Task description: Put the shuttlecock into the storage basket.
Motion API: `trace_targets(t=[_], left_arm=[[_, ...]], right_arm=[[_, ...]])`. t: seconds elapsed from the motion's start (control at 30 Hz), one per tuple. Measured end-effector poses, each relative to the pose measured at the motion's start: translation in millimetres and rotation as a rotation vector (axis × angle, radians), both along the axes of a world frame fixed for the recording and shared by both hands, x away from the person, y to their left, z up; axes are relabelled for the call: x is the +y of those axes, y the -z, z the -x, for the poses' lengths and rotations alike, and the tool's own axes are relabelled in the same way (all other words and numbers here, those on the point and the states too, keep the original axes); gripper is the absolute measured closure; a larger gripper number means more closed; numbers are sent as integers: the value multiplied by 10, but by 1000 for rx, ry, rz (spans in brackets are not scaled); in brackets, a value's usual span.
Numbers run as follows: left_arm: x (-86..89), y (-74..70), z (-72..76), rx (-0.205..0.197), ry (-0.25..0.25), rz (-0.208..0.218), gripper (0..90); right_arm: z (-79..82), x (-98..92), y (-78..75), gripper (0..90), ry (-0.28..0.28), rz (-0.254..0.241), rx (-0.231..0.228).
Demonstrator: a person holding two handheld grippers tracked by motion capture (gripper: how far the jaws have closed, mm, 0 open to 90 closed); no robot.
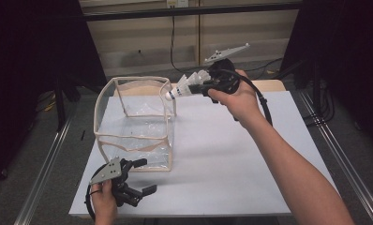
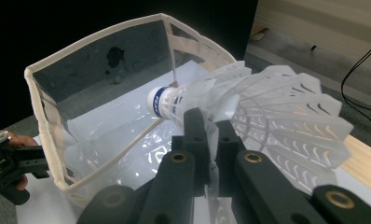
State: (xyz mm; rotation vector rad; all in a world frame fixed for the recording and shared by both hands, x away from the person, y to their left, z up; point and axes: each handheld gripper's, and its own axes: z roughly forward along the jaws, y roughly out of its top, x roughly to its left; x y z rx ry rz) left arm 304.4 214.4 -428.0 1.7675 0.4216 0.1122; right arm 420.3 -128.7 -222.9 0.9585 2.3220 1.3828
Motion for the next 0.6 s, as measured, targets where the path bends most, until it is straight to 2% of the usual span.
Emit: trace_targets(t=[0.6], left_arm=[[-15, 6, 2, 2, 3, -5, 22]], right_arm=[[-16, 200, -52, 878, -26, 14, -12]])
